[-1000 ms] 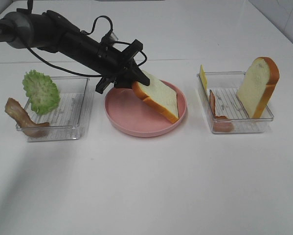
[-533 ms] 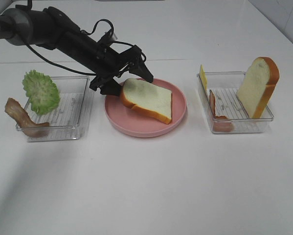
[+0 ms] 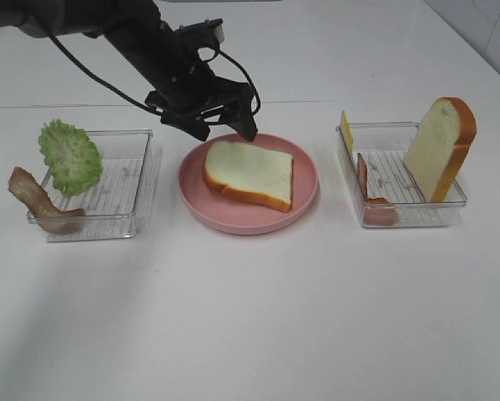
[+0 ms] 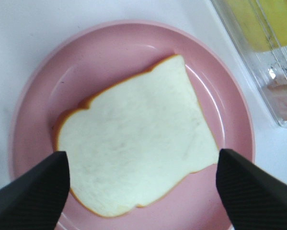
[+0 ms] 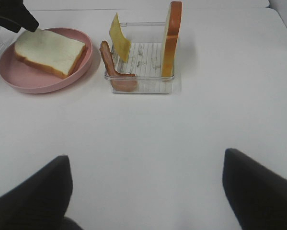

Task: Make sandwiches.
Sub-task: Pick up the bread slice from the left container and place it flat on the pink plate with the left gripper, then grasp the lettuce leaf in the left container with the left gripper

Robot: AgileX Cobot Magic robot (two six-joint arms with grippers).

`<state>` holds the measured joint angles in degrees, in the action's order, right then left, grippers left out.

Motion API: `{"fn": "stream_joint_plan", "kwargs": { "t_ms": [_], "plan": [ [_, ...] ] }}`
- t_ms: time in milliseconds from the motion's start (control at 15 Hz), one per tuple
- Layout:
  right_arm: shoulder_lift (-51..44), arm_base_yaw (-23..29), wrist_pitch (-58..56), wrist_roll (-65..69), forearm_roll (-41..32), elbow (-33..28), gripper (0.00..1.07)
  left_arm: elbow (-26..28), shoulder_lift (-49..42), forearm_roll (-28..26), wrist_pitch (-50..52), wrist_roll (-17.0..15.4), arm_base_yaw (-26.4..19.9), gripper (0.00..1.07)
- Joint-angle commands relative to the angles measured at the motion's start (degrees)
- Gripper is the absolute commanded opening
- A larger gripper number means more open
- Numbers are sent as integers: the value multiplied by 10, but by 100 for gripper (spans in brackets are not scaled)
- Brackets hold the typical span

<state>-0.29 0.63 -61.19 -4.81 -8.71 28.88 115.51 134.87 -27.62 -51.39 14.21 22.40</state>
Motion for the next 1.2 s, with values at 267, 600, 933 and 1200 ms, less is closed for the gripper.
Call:
{"fn": "stream_joint_plan", "kwargs": {
  "t_ms": [267, 600, 933, 1200],
  "plan": [
    [-8, -3, 5, 4, -2, -2, 81, 125, -12, 115, -155, -139, -1, 78],
    [-8, -3, 5, 4, -1, -2, 81, 212, -19, 170, -224, -182, -37, 78],
    [-8, -3, 5, 4, -1, -2, 81, 200, -45, 173, -224, -196, -136, 77],
    [-8, -3, 5, 4, -1, -2, 81, 144, -52, 172, -224, -201, -189, 76]
  ]
}}
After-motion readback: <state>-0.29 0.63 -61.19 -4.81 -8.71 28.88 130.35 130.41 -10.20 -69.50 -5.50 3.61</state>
